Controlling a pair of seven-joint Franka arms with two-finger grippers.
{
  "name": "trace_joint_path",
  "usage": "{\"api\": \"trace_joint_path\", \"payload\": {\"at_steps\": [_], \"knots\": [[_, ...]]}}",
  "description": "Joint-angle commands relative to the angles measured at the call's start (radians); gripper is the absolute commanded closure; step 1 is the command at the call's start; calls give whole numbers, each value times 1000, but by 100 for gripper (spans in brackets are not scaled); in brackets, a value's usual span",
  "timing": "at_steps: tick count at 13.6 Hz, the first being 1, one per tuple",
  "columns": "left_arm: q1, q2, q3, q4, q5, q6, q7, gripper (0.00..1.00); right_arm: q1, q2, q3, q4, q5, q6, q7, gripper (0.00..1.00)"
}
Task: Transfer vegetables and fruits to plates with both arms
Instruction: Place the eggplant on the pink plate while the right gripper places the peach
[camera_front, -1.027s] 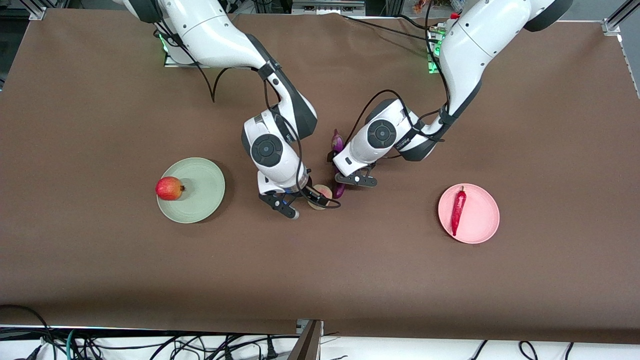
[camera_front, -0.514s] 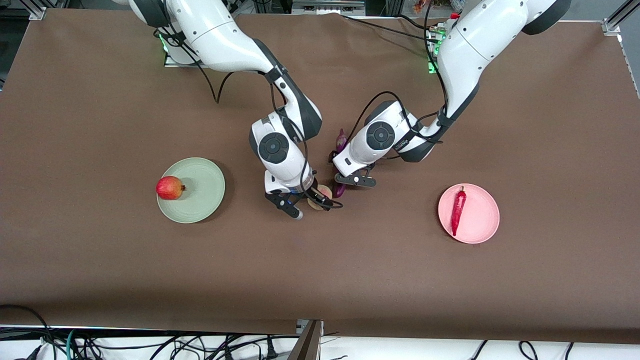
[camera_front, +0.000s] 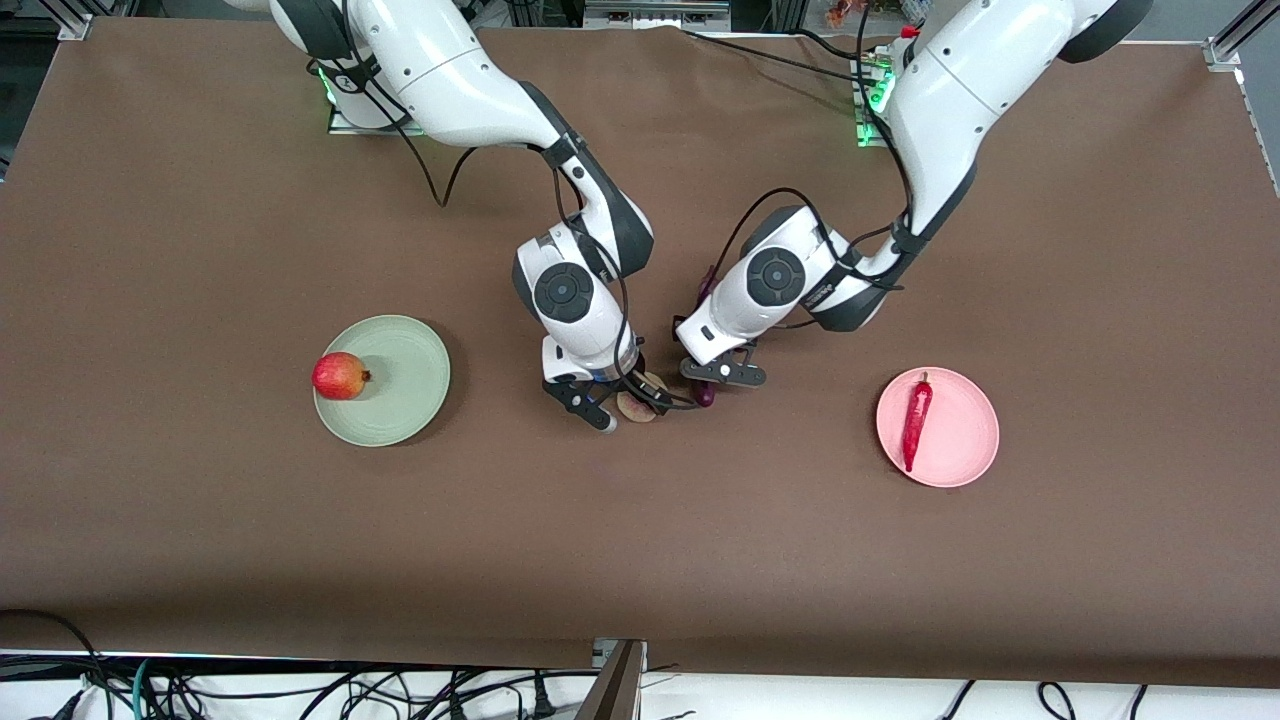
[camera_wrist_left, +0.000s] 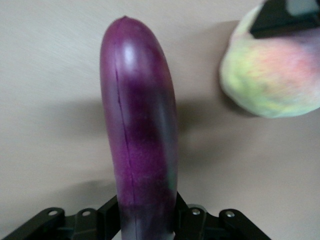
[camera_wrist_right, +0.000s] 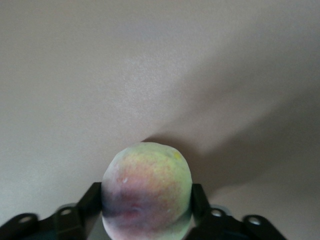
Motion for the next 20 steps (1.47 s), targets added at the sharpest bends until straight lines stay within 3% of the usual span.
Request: {"api": "trace_joint_path", "payload": {"at_steps": [1, 3, 6, 10, 14, 18, 19, 20], "knots": [[125, -94, -6, -8, 20, -129, 223, 92, -9, -5, -4, 22, -10, -13, -27, 72], [181, -114, -5, -8, 20, -149, 337, 92, -27, -23, -7, 29, -8, -104, -60, 81], [257, -126, 1, 41, 20, -218, 435, 90, -119, -112, -3, 29, 3, -277, -197, 81], [309, -115, 72, 114, 70, -298, 608, 88, -215, -201, -28, -3, -2, -508, -522, 79], [338, -88, 167, 143, 89, -295, 818, 86, -216, -292, -169, -194, 1, -505, -879, 75], [369, -58, 167, 137, 61, -296, 842, 80, -216, -353, -257, -366, 3, -456, -1096, 72], [369, -48, 167, 137, 43, -300, 844, 68, -218, -364, -266, -421, 4, -410, -1131, 67], [370, -43, 167, 135, 35, -301, 844, 22, -222, -378, -269, -476, 9, -346, -1166, 66]]}}
